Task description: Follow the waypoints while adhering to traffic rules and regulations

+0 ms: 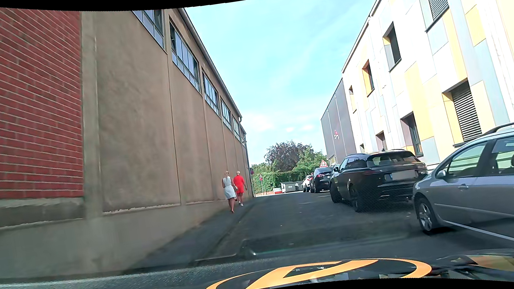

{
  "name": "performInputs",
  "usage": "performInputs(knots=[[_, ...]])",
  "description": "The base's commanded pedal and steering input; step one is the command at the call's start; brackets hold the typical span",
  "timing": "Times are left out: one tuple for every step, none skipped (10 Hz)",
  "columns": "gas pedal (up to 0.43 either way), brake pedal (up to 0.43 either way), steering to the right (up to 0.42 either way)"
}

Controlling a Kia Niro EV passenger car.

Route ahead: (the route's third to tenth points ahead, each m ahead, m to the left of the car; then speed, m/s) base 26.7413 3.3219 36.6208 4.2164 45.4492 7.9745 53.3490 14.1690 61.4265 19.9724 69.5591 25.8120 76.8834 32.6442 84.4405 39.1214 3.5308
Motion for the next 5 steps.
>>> performInputs(knots=[[0.169,0.0,0.002],[0.169,0.0,0.003],[0.157,0.0,0.003],[0.157,0.0,0.001],[0.157,0.0,-0.001]])
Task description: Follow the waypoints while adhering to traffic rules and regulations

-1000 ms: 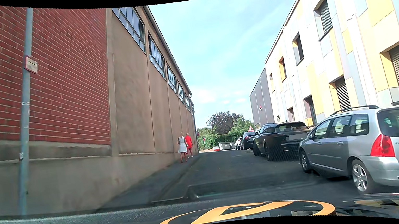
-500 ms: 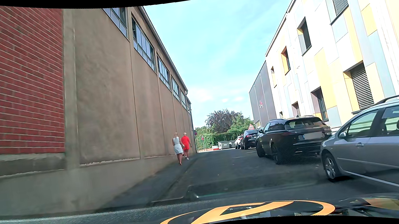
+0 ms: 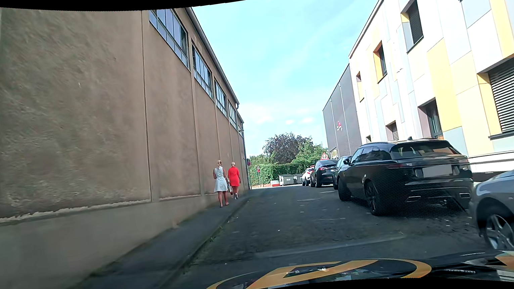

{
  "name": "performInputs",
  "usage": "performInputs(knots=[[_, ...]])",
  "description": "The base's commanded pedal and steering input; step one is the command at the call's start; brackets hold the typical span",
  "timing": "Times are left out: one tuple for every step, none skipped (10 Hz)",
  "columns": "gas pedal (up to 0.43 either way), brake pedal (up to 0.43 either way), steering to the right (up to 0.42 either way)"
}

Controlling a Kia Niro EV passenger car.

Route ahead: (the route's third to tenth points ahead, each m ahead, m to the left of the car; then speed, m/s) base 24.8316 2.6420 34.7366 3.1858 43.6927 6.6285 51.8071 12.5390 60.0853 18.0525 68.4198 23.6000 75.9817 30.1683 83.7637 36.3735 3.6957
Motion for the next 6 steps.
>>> performInputs(knots=[[0.157,0.0,-0.002],[0.138,0.0,-0.002],[0.13,0.0,0.001],[0.13,0.0,0.004],[0.118,0.0,0.001],[0.118,0.0,-0.002]])
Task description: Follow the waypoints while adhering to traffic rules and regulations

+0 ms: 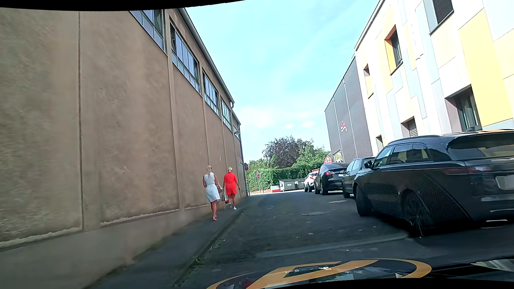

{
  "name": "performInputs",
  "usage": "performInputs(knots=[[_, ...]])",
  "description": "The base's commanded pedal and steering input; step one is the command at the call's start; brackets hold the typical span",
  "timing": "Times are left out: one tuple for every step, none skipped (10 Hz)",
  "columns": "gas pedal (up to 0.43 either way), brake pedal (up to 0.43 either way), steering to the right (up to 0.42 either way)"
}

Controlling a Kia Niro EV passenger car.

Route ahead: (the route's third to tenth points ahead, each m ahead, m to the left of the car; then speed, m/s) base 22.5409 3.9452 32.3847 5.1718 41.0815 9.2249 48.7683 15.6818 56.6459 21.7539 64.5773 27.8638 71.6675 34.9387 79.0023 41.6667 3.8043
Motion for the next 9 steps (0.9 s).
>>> performInputs(knots=[[0.118,0.0,-0.003],[0.118,0.0,-0.003],[0.11,0.0,-0.002],[0.098,0.0,-0.001],[0.087,0.0,-0.003],[0.079,0.0,-0.009],[0.079,0.0,-0.012],[0.067,0.0,-0.009],[0.067,0.0,-0.003]])
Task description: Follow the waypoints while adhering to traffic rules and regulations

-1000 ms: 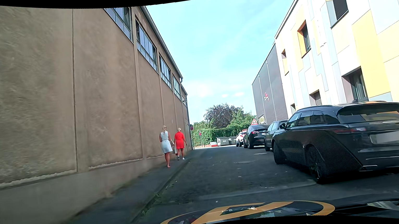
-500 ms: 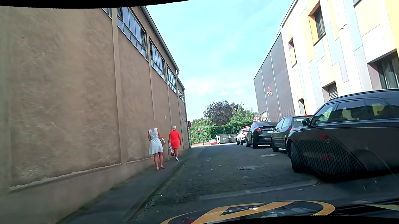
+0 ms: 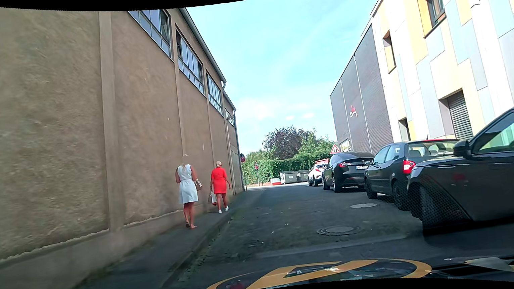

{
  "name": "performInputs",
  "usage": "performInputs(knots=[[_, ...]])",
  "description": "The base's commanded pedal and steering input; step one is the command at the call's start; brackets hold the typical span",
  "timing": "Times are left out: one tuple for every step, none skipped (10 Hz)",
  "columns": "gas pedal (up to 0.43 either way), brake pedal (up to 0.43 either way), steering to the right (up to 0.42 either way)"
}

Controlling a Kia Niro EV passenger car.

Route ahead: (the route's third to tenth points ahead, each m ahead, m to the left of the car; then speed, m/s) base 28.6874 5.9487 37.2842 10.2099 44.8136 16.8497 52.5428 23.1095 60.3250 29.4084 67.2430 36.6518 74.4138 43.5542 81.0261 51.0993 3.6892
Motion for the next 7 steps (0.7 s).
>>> performInputs(knots=[[0.067,0.0,0.0],[0.067,0.0,-0.003],[0.067,0.0,0.0],[0.067,0.0,0.003],[0.067,0.0,0.004],[0.067,0.0,0.006],[0.067,0.0,0.01]])
